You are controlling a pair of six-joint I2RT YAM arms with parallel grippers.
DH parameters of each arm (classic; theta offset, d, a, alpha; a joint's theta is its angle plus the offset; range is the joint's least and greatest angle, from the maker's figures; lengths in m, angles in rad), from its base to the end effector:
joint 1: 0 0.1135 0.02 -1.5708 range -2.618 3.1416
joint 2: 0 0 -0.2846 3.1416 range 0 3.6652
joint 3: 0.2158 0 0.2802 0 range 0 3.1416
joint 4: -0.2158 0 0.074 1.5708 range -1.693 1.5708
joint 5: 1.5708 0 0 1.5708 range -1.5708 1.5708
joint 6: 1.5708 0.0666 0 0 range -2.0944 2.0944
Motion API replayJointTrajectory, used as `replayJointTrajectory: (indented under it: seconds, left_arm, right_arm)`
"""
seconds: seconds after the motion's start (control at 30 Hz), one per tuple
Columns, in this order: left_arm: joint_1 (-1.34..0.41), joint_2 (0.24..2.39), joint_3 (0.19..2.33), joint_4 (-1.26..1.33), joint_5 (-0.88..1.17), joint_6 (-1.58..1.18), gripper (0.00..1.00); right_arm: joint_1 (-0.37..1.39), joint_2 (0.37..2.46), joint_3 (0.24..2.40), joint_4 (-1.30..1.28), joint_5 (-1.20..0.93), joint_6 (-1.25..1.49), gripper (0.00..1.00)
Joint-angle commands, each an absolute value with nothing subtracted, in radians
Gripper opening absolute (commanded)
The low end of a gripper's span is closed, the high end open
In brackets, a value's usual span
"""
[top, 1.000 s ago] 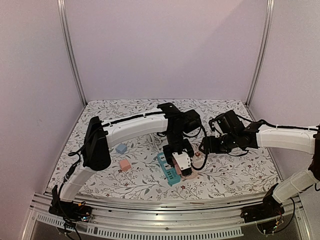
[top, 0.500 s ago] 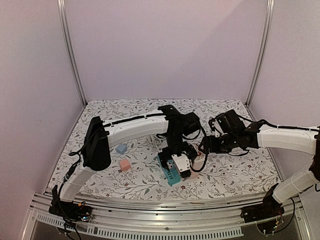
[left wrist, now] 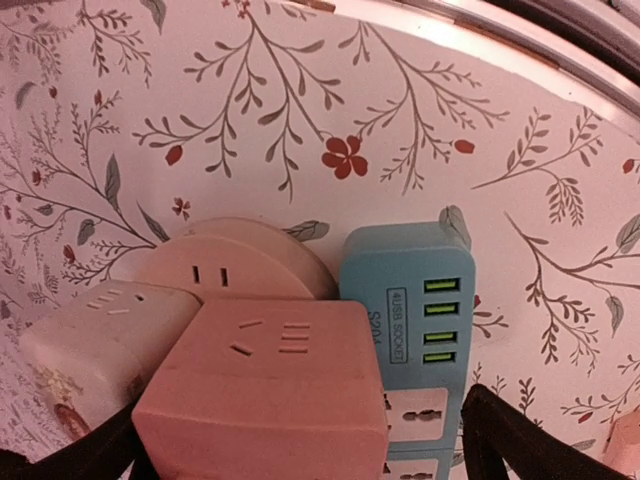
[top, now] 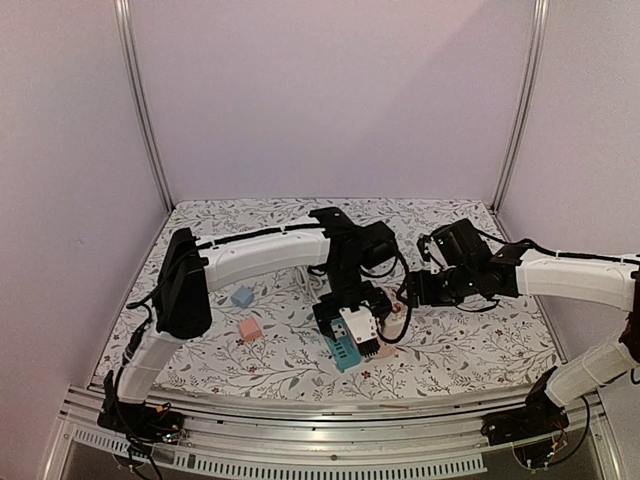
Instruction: Insert the plug
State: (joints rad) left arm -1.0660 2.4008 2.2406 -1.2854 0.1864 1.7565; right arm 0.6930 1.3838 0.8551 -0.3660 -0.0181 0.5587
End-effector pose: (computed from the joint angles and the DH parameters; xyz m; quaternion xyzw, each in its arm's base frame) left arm 0.2442 -0.4674 0.1828 0.9820 0.1521 -0.0663 0.0900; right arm 0.2467 0.2064 0.1972 -0.0663 0.9410 0.2012 0.2638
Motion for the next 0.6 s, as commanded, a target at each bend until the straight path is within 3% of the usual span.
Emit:
replayJointTrajectory:
  seconds: [0.0,0.57]
  left_arm:
    - [-1.053,2.326,2.201,-1.240,0.219,1.742,0.99]
    - [-1.011,2.256,2.160,-1.147,0.337,1.719,0.99]
  right_arm:
    - [0.701,1.374,0.847,-0.370,-0.018,0.549,0.77]
    - [0.711,1.376,0.852,-0.373,-0.005,0.546,0.77]
